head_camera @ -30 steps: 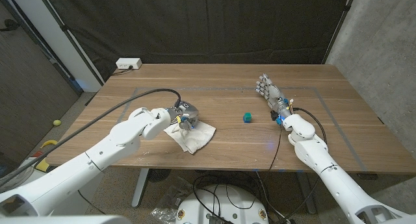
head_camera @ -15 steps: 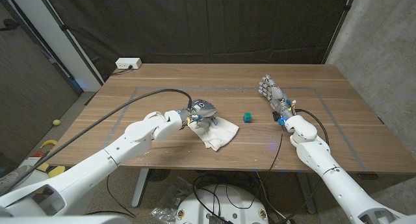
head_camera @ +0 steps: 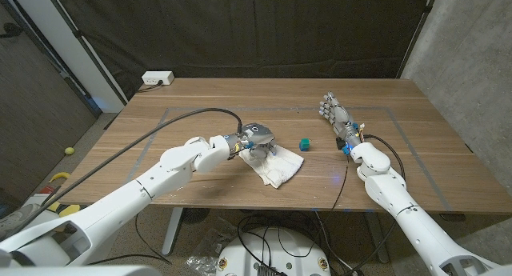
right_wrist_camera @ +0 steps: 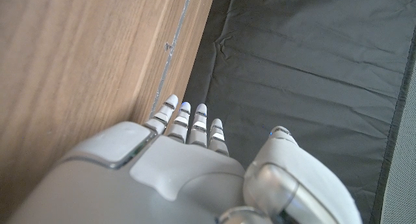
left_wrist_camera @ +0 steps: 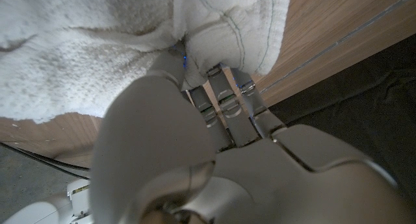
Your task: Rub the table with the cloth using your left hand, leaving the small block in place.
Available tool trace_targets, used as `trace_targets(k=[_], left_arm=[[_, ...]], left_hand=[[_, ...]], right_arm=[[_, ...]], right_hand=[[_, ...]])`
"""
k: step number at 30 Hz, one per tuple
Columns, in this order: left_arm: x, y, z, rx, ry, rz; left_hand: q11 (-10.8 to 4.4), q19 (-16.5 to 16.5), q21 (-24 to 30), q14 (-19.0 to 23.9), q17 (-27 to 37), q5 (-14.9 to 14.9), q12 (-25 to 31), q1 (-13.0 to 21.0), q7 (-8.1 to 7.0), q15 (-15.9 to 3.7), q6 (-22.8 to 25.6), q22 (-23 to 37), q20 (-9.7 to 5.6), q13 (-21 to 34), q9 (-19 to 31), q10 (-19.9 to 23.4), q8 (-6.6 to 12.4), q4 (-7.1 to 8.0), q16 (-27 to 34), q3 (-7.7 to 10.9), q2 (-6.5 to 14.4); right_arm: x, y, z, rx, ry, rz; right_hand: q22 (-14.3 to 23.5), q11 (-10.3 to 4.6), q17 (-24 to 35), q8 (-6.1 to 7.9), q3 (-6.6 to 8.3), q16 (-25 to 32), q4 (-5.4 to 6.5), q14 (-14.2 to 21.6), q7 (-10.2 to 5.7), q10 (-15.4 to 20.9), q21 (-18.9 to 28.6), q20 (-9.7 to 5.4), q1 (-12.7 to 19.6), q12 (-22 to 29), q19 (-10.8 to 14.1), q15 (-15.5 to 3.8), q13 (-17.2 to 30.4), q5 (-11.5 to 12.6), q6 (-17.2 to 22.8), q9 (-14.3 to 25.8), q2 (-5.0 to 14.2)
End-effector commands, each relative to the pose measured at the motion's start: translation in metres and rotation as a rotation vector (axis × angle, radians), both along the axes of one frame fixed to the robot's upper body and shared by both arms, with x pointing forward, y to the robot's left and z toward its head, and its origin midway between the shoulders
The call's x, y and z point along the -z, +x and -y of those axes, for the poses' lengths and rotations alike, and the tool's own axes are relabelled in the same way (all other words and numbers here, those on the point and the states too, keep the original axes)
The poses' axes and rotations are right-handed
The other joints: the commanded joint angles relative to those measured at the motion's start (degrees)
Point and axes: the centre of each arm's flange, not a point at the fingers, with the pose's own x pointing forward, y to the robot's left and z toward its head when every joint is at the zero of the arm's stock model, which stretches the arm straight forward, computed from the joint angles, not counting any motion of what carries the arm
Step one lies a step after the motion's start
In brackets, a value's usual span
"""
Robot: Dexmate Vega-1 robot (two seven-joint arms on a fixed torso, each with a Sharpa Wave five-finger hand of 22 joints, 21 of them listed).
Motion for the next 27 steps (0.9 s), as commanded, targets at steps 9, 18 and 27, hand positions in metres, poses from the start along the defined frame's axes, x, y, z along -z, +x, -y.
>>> trace_targets(k=[9, 18, 27], left_arm=[[-0.001, -0.022, -0.056, -0.28, 0.122, -0.084], [-0.007, -0.031, -0.089, -0.448, 0.141, -0.032], [-0.008, -0.037, -0.096, -0.482, 0.142, 0.028]], left_hand=[[-0.88, -0.4, 0.3, 0.6, 0.3, 0.3, 0.0, -0.2, 0.5, -2.59, 1.2, 0.1, -1.25, 5.3, 0.2, 1.5, -0.02, 0.0, -0.6, 0.66, 0.1], [-0.88, -0.5, 0.4, 0.7, 0.4, 0.3, -0.1, -0.2, 0.51, -2.59, 0.9, 0.1, -1.32, 5.4, 0.5, 1.5, -0.13, 0.05, -0.9, 0.8, 0.1], [-0.9, -0.6, 0.4, 0.7, 0.6, 0.2, -0.3, -0.3, 0.46, -2.6, 0.8, 0.1, -1.35, 5.6, 0.7, 1.5, -0.16, 0.12, -1.1, 0.92, 0.1]], right_arm=[[-0.005, 0.007, -0.012, -0.032, -0.017, 0.004], [-0.008, 0.007, -0.014, -0.038, -0.027, 0.009], [-0.009, 0.007, -0.016, -0.045, -0.033, 0.011]], right_hand=[[0.3, 0.03, 0.1, -0.19, 0.43, 0.2, 0.18, 0.1, 0.04, 0.4, -0.2, 0.33, -0.4, 0.2, 0.0, 0.4, 0.1, -0.1, 0.3, 0.1, 0.11], [0.3, 0.03, 0.1, -0.19, 0.47, 0.2, 0.15, 0.1, 0.1, 0.4, -0.3, 0.32, -0.5, 0.2, 0.1, 0.39, 0.1, 0.0, 0.3, 0.1, 0.11], [0.3, 0.05, 0.1, -0.19, 0.5, 0.2, 0.12, 0.2, 0.11, 0.4, -0.3, 0.31, -0.5, 0.2, 0.1, 0.39, 0.1, 0.0, 0.3, 0.1, 0.09]])
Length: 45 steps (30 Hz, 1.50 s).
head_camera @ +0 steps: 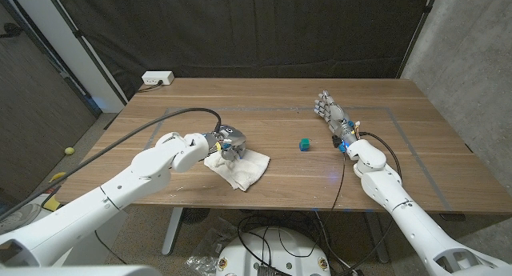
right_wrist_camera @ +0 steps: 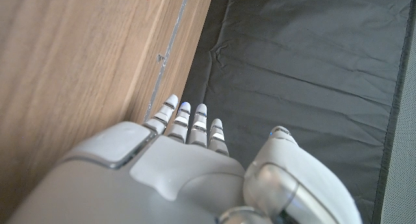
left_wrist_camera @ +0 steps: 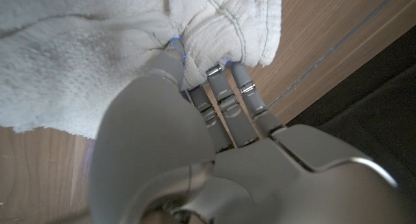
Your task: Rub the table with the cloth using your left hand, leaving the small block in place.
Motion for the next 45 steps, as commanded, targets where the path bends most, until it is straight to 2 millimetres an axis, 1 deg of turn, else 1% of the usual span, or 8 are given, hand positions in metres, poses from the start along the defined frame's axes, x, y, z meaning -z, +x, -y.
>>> trace_targets(k=[1, 11, 14, 20, 24, 26, 31, 45], left_arm=[[-0.005, -0.01, -0.018, -0.086, 0.022, 0.07], [-0.004, -0.01, -0.018, -0.103, 0.047, 0.14], [-0.006, -0.01, -0.019, -0.126, 0.047, 0.162], [-0.013, -0.012, -0.023, -0.133, -0.008, 0.189], [-0.02, -0.018, -0.027, -0.112, -0.086, 0.195], [-0.024, -0.021, -0.03, -0.096, -0.126, 0.218], [-0.033, -0.028, -0.041, -0.045, -0.281, 0.298], [-0.048, -0.038, -0.076, 0.097, -0.76, 0.412]], left_hand=[[-1.04, -0.2, 0.4, 0.4, 0.3, 0.3, -0.1, -0.3, 0.73, -2.31, 0.5, 0.0, -1.3, 5.7, 0.2, 1.3, 0.07, 0.24, -0.3, 0.5, 0.2], [-0.95, -0.1, 1.0, -0.9, 0.8, 0.3, -0.8, 0.0, 0.43, -2.39, -0.8, 0.2, -1.3, 6.2, 0.6, 0.1, -0.39, -0.01, -1.2, 0.67, 0.0], [-1.02, -4.0, 1.0, -6.8, 1.8, 0.2, -4.5, -0.9, -1.38, -2.18, -8.8, 0.3, -0.59, 5.0, 1.5, -5.9, -3.12, 0.78, -4.2, -0.27, 0.4], [0.85, -11.8, -2.1, -24.7, -1.2, 3.1, -12.6, -12.5, -4.64, -0.34, -26.0, -0.5, 2.74, 1.5, 2.6, -22.1, -8.41, 6.25, -10.0, -5.68, -3.4], [3.24, -18.0, -7.8, -38.4, -4.9, 6.2, -14.7, -18.4, -5.59, 2.84, -36.3, -0.7, 6.54, -0.6, 2.2, -33.3, -12.2, 9.22, -10.1, -9.06, -5.3], [2.28, -20.5, -10.8, -44.2, -7.1, 7.8, -14.9, -20.9, -6.46, 4.79, -43.1, -0.7, 7.11, -2.0, 1.6, -39.9, -13.89, 10.73, -9.9, -10.49, -5.4], [2.94, -23.1, -14.7, -51.6, -10.2, 9.9, -15.0, -24.9, -6.99, 7.39, -54.0, -0.5, 7.72, -4.6, 0.4, -50.5, -14.41, 13.27, -9.5, -12.74, -4.6], [3.91, -28.2, -19.9, -60.7, -13.2, 10.2, -14.9, -31.3, -8.21, 10.2, -63.1, -0.6, 10.74, -7.2, -0.3, -57.8, -14.34, 15.87, -9.5, -15.6, -3.0]], right_arm=[[-0.002, 0.001, -0.003, -0.009, -0.011, 0.003], [-0.001, 0.001, 0.0, -0.006, -0.007, 0.0], [-0.001, 0.001, 0.0, -0.006, -0.007, 0.001], [-0.003, 0.003, 0.0, -0.009, -0.009, 0.002], [-0.004, 0.004, -0.001, -0.01, -0.011, 0.004], [-0.004, 0.004, -0.002, -0.009, -0.011, 0.003], [-0.006, 0.004, -0.005, -0.015, -0.016, 0.004], [-0.012, 0.003, -0.016, -0.02, -0.04, 0.008]], right_hand=[[0.3, 0.05, 0.1, -0.19, 0.5, 0.2, 0.12, 0.2, 0.1, 0.4, -0.3, 0.31, -0.5, 0.2, 0.1, 0.41, 0.1, 0.0, 0.3, 0.1, 0.09], [0.3, 0.03, 0.1, -0.2, 0.53, 0.2, 0.1, 0.1, 0.1, 0.4, -0.4, 0.34, -0.5, 0.2, 0.1, 0.43, 0.1, 0.0, 0.3, 0.1, 0.06], [0.3, -0.02, 0.1, -0.21, 0.54, 0.2, 0.09, 0.2, 0.05, 0.4, -0.4, 0.35, -0.6, 0.2, 0.1, 0.45, 0.1, 0.0, 0.3, 0.1, 0.06], [0.3, -0.04, 0.1, -0.2, 0.55, 0.2, 0.07, 0.1, 0.08, 0.4, -0.4, 0.37, -0.6, 0.1, 0.1, 0.53, 0.1, 0.0, 0.3, 0.1, 0.03], [0.3, 0.03, 0.1, -0.2, 0.57, 0.1, 0.05, 0.1, 0.06, 0.4, -0.5, 0.39, -0.6, 0.1, 0.2, 0.49, 0.1, 0.0, 0.3, 0.1, 0.03], [0.3, 0.02, 0.1, -0.21, 0.58, 0.2, 0.04, 0.1, 0.03, 0.4, -0.5, 0.39, -0.6, 0.1, 0.1, 0.46, 0.1, 0.0, 0.3, 0.1, 0.03], [0.3, 0.0, 0.1, -0.22, 0.61, 0.1, 0.02, 0.1, 0.02, 0.4, -0.5, 0.41, -0.6, 0.2, 0.2, 0.44, 0.1, 0.0, 0.3, 0.1, 0.04], [0.3, 0.03, 0.1, -0.18, 0.63, 0.2, 0.0, 0.2, 0.0, 0.4, -0.6, 0.4, -0.7, 0.1, 0.3, 0.35, 0.1, 0.0, 0.4, 0.1, 0.0]])
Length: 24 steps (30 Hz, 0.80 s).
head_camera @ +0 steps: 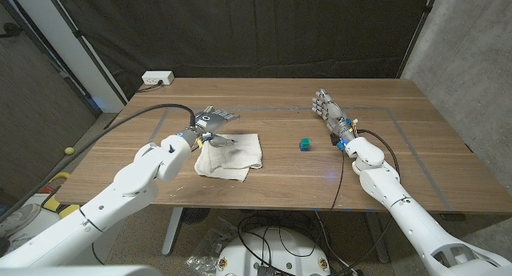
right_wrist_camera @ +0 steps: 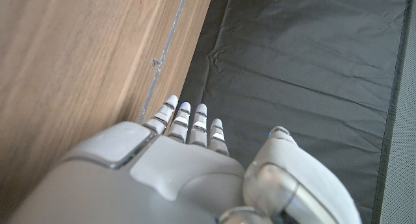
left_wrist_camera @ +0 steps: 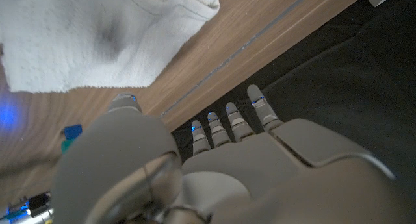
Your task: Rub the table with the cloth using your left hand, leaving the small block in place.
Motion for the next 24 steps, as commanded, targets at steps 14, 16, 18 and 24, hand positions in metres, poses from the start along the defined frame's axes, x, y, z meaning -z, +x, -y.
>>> trace_targets(k=[14, 16, 18, 24], left_arm=[[-0.015, 0.006, -0.055, 0.386, -0.706, 0.06], [-0.016, 0.009, -0.057, 0.422, -0.731, 0.058], [-0.017, 0.013, -0.061, 0.46, -0.76, 0.038], [-0.019, 0.028, -0.07, 0.53, -0.797, 0.014]], left_hand=[[0.52, -3.8, -3.8, -4.8, -2.5, -0.6, 0.1, -5.0, -0.26, 2.04, -4.5, 0.1, 1.53, -2.1, -0.5, -5.4, -0.1, 0.79, 0.3, -2.83, 0.0], [0.34, -4.3, -4.2, -5.2, -2.8, -0.7, 0.1, -5.3, -0.28, 2.17, -5.0, 0.1, 1.48, -2.4, -0.6, -6.0, -0.13, 0.73, 0.3, -3.02, 0.2], [0.41, -4.5, -4.5, -5.8, -3.1, -0.7, 0.0, -5.6, -0.27, 2.14, -5.5, 0.1, 1.27, -2.5, -0.6, -6.6, -0.19, 0.69, 0.2, -3.17, 0.3], [0.34, -5.4, -5.3, -6.9, -3.6, -0.9, 0.1, -6.2, -0.3, 2.37, -6.5, 0.1, 1.12, -2.9, -0.7, -7.4, -0.23, 0.6, 0.2, -3.47, 0.5]], right_arm=[[-0.02, -0.006, -0.009, 0.042, -0.047, 0.038], [-0.023, -0.008, -0.008, 0.053, -0.051, 0.043], [-0.026, -0.009, -0.008, 0.069, -0.062, 0.046], [-0.034, -0.02, -0.012, 0.122, -0.076, 0.059]], right_hand=[[0.3, 0.01, 0.2, -0.1, 0.34, 0.2, 0.23, 0.3, -0.07, 0.5, -0.1, 0.16, -0.8, 0.1, 0.2, 0.15, 0.1, 0.0, 0.6, 0.1, -0.44], [0.3, -0.03, 0.2, -0.03, 0.29, 0.2, 0.27, 0.4, -0.08, 0.6, -0.1, 0.2, -0.9, 0.2, 0.3, 0.08, 0.1, -0.1, 0.8, 0.1, -0.51], [0.3, 0.05, 0.2, 0.02, 0.23, 0.2, 0.31, 0.3, -0.13, 0.7, -0.1, 0.24, -1.0, 0.2, 0.3, -0.23, 0.1, -0.1, 1.0, 0.1, -0.57], [0.3, 0.24, 0.2, 0.1, 0.04, 0.1, 0.41, 0.0, -0.19, 1.0, -0.2, 0.28, -1.4, 0.3, 0.4, -1.86, 0.1, -0.1, 1.4, 0.1, -0.84]])
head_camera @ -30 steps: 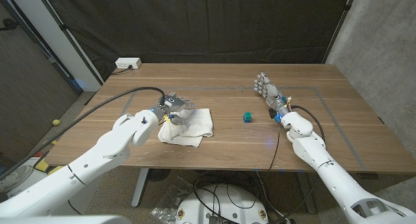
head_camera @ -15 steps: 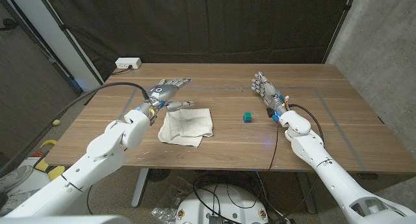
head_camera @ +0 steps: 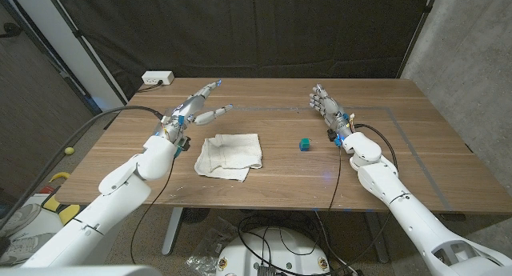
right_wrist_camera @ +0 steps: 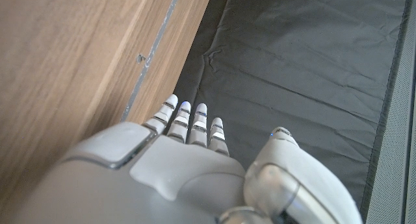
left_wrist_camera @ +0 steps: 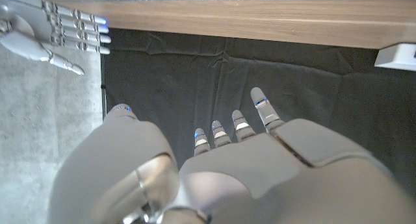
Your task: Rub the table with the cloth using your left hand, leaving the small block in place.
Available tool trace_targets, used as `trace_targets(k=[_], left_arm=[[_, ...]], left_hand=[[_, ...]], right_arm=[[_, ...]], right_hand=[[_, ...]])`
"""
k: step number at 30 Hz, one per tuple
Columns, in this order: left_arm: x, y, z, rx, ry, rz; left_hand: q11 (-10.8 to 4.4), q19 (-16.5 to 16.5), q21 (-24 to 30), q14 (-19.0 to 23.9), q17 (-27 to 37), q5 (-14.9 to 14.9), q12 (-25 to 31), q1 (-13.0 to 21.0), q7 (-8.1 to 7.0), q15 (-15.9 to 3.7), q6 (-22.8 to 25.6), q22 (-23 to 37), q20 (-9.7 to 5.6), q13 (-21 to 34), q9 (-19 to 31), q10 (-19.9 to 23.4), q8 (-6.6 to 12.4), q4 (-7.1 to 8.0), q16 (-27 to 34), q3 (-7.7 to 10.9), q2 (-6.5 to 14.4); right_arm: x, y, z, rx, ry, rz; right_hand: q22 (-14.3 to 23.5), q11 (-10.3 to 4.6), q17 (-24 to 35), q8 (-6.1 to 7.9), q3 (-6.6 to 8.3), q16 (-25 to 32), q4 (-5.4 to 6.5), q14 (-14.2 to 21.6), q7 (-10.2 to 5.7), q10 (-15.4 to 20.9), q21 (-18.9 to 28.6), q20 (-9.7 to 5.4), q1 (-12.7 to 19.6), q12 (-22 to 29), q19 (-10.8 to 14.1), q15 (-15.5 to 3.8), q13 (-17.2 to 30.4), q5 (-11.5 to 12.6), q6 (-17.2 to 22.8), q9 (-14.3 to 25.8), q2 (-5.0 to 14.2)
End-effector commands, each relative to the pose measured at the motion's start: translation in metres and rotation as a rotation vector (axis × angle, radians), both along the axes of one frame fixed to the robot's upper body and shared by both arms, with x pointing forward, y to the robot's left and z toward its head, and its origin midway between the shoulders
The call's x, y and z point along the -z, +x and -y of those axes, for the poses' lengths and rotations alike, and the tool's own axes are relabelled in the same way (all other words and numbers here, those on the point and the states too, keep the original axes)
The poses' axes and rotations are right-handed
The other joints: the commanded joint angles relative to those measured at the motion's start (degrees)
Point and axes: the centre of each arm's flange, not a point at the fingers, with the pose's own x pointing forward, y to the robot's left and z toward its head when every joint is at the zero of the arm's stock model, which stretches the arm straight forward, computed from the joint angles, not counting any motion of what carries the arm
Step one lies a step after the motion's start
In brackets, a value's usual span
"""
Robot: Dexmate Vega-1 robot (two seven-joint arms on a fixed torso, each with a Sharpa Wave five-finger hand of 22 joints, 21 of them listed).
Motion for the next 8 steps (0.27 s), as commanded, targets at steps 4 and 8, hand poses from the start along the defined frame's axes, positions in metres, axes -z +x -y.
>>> trace_targets(k=[4, 8], left_arm=[[-0.006, 0.03, -0.028, 0.198, -0.172, -0.021], [-0.004, 0.04, -0.034, 0.213, -0.185, -0.035]], left_hand=[[0.1, -5.6, -0.6, -1.0, -0.3, -0.3, 0.2, -0.3, -0.12, -0.27, -0.9, 0.1, -0.1, -0.2, 0.1, -0.6, 0.06, -0.11, 0.3, -0.45, -0.2], [0.63, -6.2, -1.0, -1.2, -0.6, -0.4, 0.3, -0.6, -0.12, -0.46, -1.3, 0.2, -0.06, -0.3, 0.0, -0.9, 0.11, -0.17, 0.4, -0.56, 0.0]], right_arm=[[-0.013, -0.022, -0.01, 0.096, -0.02, 0.029], [-0.012, -0.026, -0.015, 0.103, -0.014, 0.023]], right_hand=[[0.3, -0.17, 0.1, 0.11, 0.01, 0.1, 0.41, 0.0, 0.14, 0.7, -0.3, 0.29, -0.6, 0.3, 0.4, -0.66, 0.1, 0.0, 0.6, 0.1, 0.04], [0.3, -0.2, 0.1, 0.08, 0.0, 0.1, 0.42, 0.0, 0.14, 0.6, -0.3, 0.3, -0.6, 0.3, 0.4, -0.69, 0.1, 0.0, 0.5, 0.1, 0.01]])
